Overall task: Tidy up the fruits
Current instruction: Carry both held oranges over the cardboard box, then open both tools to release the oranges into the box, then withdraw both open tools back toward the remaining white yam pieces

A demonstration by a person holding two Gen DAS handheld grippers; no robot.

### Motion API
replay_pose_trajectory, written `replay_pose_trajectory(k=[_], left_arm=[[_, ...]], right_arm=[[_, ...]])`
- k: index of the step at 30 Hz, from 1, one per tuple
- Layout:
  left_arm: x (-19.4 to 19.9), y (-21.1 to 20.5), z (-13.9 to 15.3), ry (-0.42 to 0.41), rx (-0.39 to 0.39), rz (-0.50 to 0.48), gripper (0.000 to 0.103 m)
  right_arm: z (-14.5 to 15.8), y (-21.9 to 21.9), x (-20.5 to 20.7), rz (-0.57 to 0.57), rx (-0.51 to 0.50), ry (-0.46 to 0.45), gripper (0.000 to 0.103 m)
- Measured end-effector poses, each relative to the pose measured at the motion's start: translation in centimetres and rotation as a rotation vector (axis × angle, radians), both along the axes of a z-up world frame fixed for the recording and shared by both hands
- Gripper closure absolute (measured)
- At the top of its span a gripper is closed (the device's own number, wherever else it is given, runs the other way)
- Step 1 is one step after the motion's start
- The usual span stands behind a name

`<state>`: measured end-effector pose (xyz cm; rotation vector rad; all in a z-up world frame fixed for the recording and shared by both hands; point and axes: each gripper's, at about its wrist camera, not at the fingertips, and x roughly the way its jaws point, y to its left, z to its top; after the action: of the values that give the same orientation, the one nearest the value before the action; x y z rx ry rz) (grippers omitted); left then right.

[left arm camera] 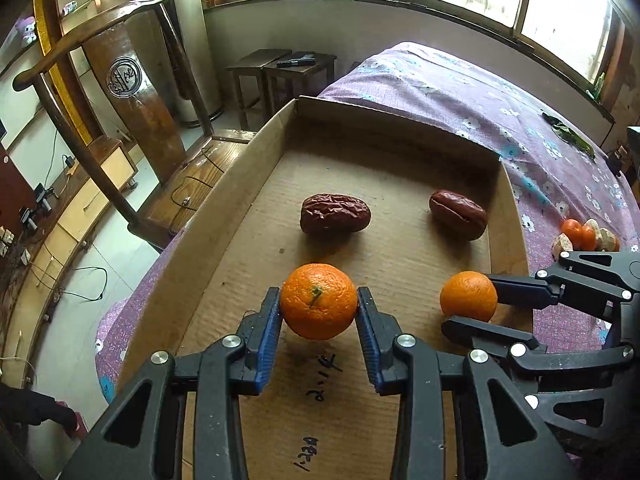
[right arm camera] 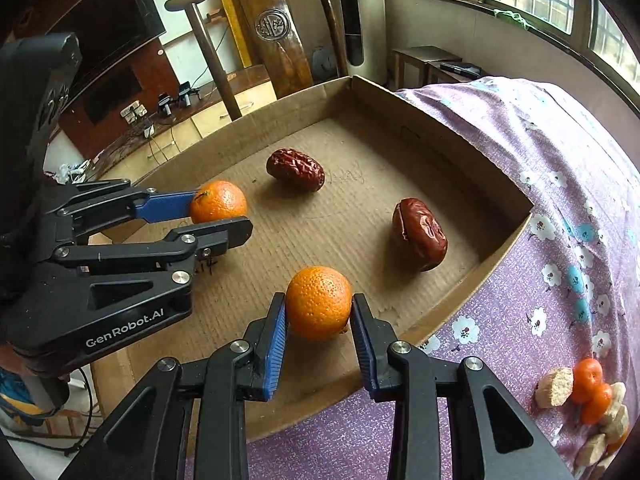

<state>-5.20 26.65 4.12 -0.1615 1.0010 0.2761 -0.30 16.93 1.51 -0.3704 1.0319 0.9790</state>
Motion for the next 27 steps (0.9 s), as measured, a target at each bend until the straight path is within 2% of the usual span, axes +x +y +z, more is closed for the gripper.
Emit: replay_pose_trajectory(k=[1, 3, 4, 7, 10, 14, 17, 22, 27], left_arm=[[0.0, 0.0, 0.0, 0.0, 0.0, 0.005, 0.056], [-0.3, 0.0, 0.4, -0.018, 0.004, 0.02, 0.038], [-0.5, 0.0, 0.7, -0.032, 0.003, 0.023, 0.034], [-1.0, -0.5, 1.5, -0.07, 0.006, 0.037, 0.024], [-1.5, -1.4, 2.3, -0.111, -0.006, 0.037, 0.023], [-1.7, -3.9, 3.3, -0.159, 0.0, 0.007, 0.023], [-1.3, -6.3, 3.5, -0.169, -0.023, -0.036, 0.022], [-1.1, -10.8, 3.5, -0.168, -0.038, -0.123, 0.022], [-0.6, -15.2, 3.3, -0.16, -0.038, -0.201, 0.022]], right_arm=[[0.2, -0.4, 0.0, -0.011, 0.016, 0.006, 0.056], [1.0, -1.2, -0.2, -0.028, 0.043, -0.006, 0.045], [1.4, -1.7, -0.4, -0.036, 0.058, -0.017, 0.036], [2.6, -3.9, -0.9, -0.081, 0.092, -0.038, 0.026], [3.8, -6.9, -1.3, -0.16, 0.132, -0.059, 0.013], [5.5, -12.2, -2.0, -0.278, 0.195, -0.086, 0.009], [5.9, -16.0, -2.2, -0.361, 0.228, -0.076, 0.008], [4.9, -21.4, -2.8, -0.461, 0.229, -0.019, 0.008], [5.4, -26.1, -4.7, -0.512, 0.237, -0.066, 0.008]])
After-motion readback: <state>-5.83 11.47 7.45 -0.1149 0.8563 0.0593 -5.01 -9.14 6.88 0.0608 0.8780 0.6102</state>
